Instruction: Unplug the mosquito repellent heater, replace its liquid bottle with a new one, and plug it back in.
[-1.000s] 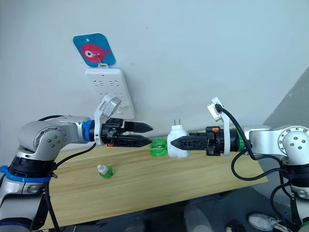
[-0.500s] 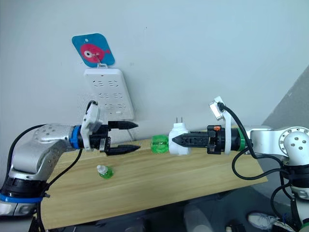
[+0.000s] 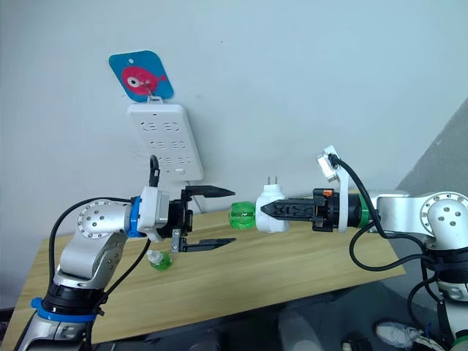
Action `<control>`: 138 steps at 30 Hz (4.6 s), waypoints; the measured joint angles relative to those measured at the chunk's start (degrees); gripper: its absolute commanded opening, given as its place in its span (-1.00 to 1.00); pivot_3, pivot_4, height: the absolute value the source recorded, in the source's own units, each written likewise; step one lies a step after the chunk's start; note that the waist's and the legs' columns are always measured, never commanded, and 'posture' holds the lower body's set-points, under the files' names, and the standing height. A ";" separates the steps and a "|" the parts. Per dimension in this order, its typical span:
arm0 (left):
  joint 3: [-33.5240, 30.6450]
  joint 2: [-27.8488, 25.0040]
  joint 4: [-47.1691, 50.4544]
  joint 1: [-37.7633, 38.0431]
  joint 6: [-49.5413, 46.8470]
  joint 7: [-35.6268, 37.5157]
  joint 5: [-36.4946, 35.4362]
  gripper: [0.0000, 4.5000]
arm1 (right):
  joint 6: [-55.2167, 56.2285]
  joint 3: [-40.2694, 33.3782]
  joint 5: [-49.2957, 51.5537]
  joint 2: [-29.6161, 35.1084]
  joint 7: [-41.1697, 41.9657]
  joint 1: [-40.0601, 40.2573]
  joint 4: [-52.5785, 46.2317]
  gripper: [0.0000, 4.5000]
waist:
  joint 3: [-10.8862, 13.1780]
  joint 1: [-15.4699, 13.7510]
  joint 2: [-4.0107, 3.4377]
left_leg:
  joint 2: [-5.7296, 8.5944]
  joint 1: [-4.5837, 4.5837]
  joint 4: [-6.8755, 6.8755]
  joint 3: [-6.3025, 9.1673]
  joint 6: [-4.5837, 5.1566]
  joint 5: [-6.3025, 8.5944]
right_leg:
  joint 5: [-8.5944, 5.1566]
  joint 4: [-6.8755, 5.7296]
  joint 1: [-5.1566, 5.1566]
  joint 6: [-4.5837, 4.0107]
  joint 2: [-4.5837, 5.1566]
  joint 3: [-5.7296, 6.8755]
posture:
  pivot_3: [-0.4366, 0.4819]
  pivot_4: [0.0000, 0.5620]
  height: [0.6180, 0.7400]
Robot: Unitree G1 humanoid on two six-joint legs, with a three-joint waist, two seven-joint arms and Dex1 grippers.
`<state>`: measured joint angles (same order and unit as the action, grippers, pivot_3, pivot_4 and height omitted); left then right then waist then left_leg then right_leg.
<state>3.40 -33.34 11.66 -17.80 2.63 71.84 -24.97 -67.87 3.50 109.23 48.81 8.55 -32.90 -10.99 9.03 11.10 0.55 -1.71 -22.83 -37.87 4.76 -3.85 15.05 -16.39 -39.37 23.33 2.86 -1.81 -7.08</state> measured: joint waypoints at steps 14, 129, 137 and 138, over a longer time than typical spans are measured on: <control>2.46 4.53 -3.87 -0.83 10.64 -3.76 5.87 1.00 | 0.10 0.00 0.21 -0.43 -1.12 -0.01 -0.01 0.36 | 0.00 0.00 0.00 | 0.01 0.00 -0.01 0.00 0.00 0.00 | 0.01 0.01 -0.02 0.01 0.00 -0.01 | -0.50 -0.60 0.94; 4.93 17.27 -2.77 3.59 -10.48 -25.01 3.82 0.01 | -5.02 -22.13 -57.93 -49.50 6.10 21.40 -29.89 1.00 | 3.46 3.11 0.21 | 0.02 -0.03 0.01 -0.17 0.18 0.13 | 0.26 0.34 -0.06 0.29 0.05 -0.18 | -0.77 -0.36 0.94; 4.89 17.40 -2.83 3.50 -8.48 -25.27 4.59 0.01 | -2.07 -22.57 -51.24 -52.75 -1.24 18.10 -23.24 1.00 | 3.42 3.39 0.18 | 0.04 -0.08 0.01 -0.17 0.19 0.13 | 0.26 0.35 -0.02 0.29 0.08 -0.18 | -0.72 -0.41 0.94; 4.89 17.40 -2.80 3.57 -8.48 -25.45 4.59 0.01 | -1.39 -22.59 -49.87 -52.75 -1.89 17.80 -22.37 1.00 | 3.41 3.41 0.18 | 0.04 -0.07 0.01 -0.17 0.19 0.13 | 0.26 0.34 -0.02 0.29 0.08 -0.18 | -0.72 -0.41 0.94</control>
<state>8.29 -15.94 8.87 -14.23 -5.84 46.39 -20.38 -69.26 -19.09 59.36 -3.94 6.66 -15.10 -33.37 12.44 14.51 0.73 -1.67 -22.91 -37.86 4.59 -3.66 15.18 -16.14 -39.03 23.31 3.15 -1.73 -7.25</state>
